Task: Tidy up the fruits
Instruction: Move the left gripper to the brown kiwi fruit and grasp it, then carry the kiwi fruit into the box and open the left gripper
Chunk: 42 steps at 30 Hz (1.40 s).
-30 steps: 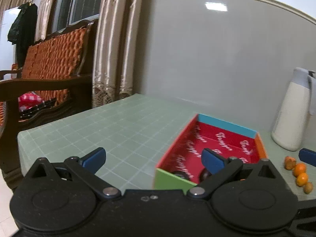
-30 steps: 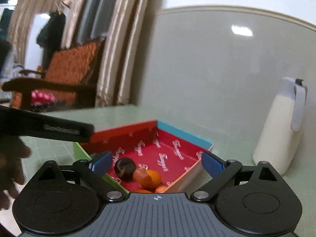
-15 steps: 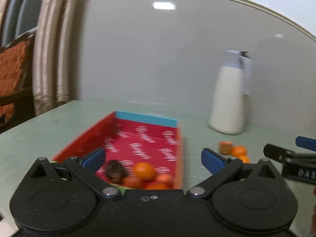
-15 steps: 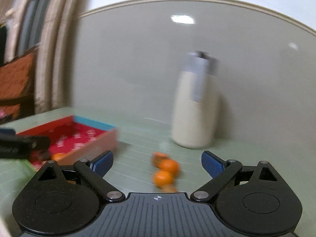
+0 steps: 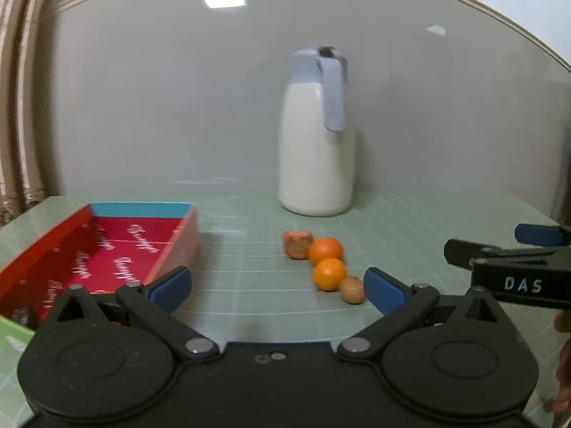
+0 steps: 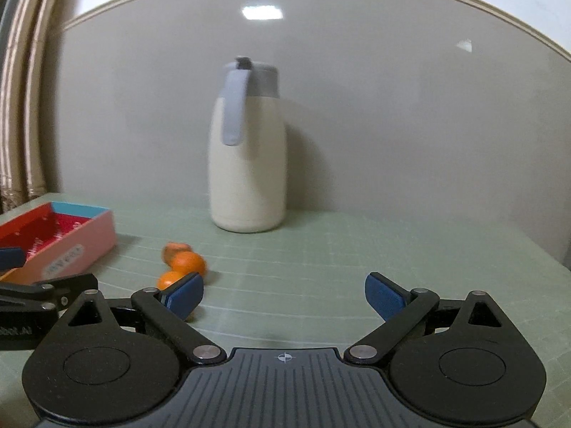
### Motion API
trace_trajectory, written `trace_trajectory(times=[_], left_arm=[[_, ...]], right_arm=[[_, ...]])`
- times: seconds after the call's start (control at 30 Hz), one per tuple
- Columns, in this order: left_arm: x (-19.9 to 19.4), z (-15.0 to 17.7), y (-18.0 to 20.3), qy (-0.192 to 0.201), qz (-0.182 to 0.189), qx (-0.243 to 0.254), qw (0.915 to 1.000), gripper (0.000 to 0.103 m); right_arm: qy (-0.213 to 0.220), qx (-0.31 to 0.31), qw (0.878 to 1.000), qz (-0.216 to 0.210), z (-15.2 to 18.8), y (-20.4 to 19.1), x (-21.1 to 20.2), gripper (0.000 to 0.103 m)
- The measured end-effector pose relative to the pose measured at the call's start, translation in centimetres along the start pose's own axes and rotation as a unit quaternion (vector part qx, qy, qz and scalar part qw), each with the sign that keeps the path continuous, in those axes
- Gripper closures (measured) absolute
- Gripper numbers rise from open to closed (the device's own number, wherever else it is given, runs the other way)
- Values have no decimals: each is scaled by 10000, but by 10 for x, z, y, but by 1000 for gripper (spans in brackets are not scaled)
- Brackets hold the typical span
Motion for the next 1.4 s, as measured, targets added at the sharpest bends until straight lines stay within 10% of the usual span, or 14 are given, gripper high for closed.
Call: trace_trajectory(times=[0.27,0.73,1.4], left_arm=[[43,8,22,-499,156,43,9986,16],[90,20,46,-1226,275,93,9920,85],[27,-5,24,-581,2,369,9976,85]], right_arm=[[-222,188,9994,173,1,24,14,6],[-407,376,9979,328,4,52,26,6],[-566,558,9968,20,0,17,33,6]])
Point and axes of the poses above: each gripper's, at about its wrist camera, not at the fingertips, and x roughly the way its jaws point, y to its right, z to its underside, the point moved 9 cm from there along x, roughly the way its jaws point, and after that the axes turned 11 degrees about z, right-handed, at the moved point
